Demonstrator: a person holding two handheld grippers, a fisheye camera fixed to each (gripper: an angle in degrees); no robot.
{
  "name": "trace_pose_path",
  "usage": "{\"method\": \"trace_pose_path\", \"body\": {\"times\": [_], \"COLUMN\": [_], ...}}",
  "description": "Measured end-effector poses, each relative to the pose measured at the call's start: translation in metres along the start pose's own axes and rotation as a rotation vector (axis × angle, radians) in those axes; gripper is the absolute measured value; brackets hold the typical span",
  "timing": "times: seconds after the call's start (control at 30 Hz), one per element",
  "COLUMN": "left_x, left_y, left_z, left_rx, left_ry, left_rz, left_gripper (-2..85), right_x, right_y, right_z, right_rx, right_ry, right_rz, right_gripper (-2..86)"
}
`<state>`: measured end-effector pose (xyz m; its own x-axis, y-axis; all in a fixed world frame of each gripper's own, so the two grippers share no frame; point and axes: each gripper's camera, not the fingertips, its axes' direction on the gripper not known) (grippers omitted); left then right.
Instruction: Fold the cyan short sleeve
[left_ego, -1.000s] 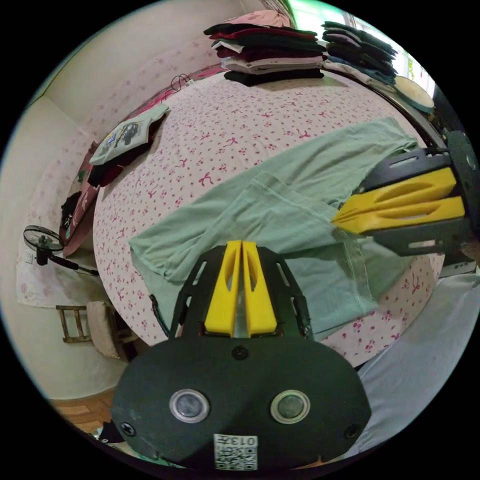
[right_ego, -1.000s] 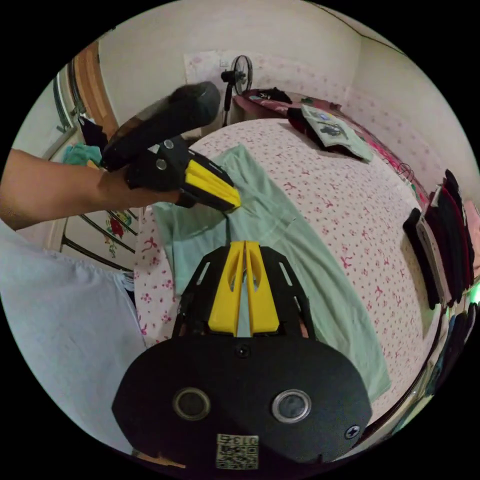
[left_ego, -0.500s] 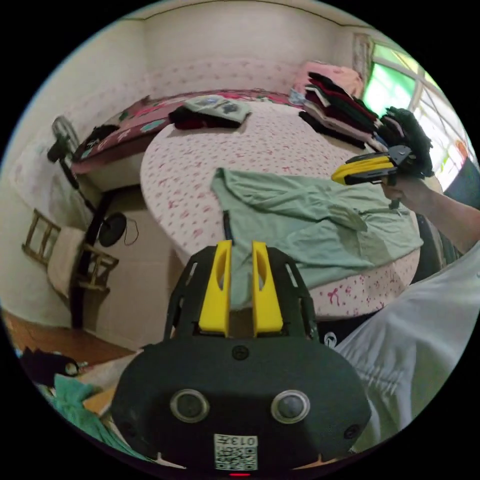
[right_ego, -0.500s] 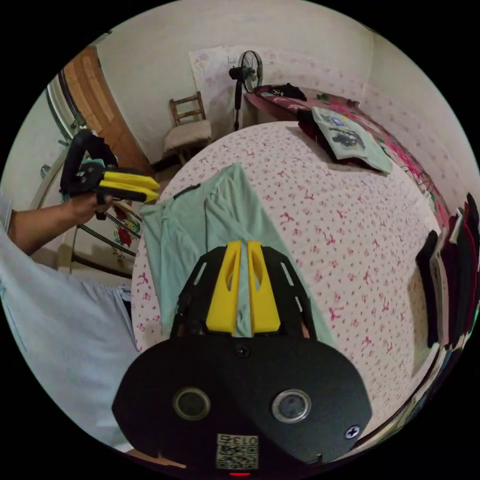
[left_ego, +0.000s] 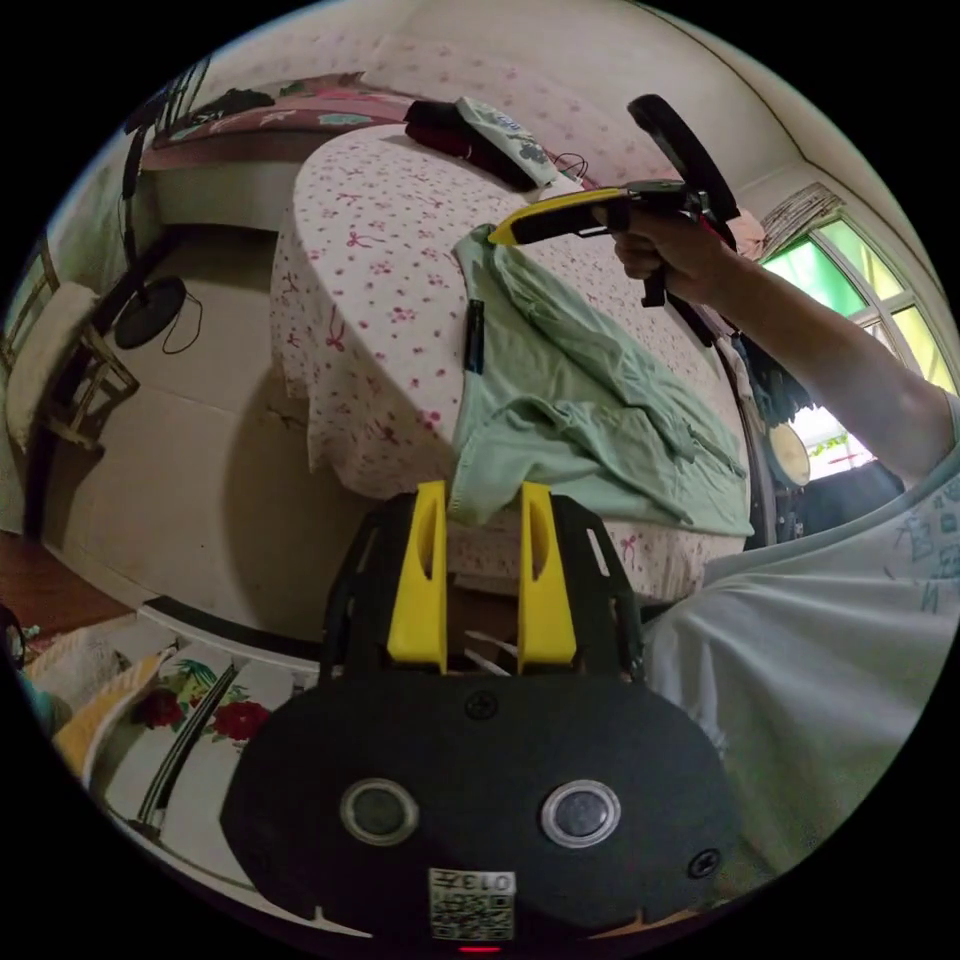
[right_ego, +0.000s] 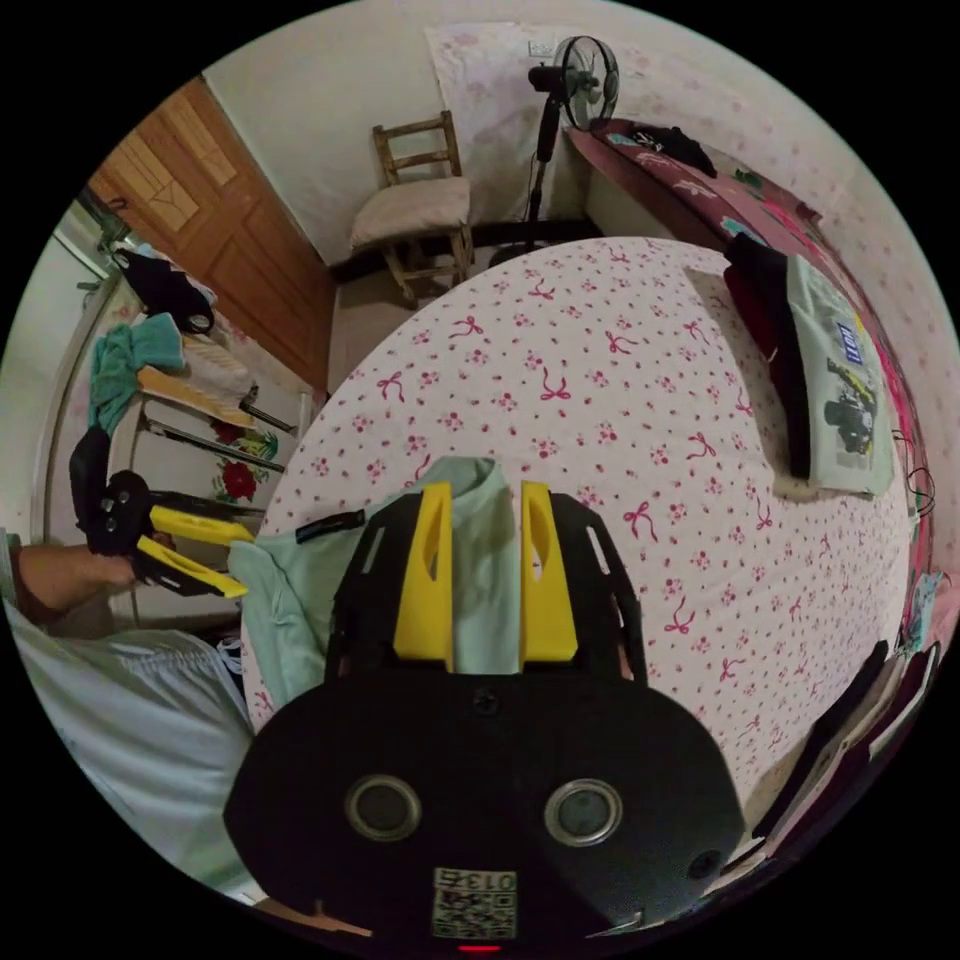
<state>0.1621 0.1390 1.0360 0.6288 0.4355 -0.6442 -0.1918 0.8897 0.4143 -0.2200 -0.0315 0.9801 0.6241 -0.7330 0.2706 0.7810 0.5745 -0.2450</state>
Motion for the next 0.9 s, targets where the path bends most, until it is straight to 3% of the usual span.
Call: {"method": "trace_pose_path", "body": {"times": [0.2,0.3,0.4,0.63,0.9], "left_x": [0.016,0.053,0.103,0.249,0.411], "left_y": [-0.013,-0.025,-0.05,-0.114,-0.156], "left_z": [-0.011,-0.021,-0.026,-0.002,0.1], "left_rx": [0.009,0.02,0.029,-0.014,-0.195], "left_ry": [-0.033,-0.112,-0.048,0.147,0.284], "left_rz": [-0.008,0.116,0.352,0.787,1.02], "left_gripper": [1.9,1.3,1.0,0.9,0.9], "right_x": [0.001,0.009,0.017,0.051,0.092], "right_y": [0.021,0.051,0.095,0.268,0.492], "right_z": [0.002,-0.013,-0.036,-0.091,-0.083], "right_rx": [0.0,0.076,0.179,0.393,0.421], "right_ry": [0.013,0.013,0.01,0.06,0.097], "right_rz": [-0.053,-0.017,0.014,0.176,0.459], "right_gripper": [2.3,1.9,1.7,1.6,1.6]}}
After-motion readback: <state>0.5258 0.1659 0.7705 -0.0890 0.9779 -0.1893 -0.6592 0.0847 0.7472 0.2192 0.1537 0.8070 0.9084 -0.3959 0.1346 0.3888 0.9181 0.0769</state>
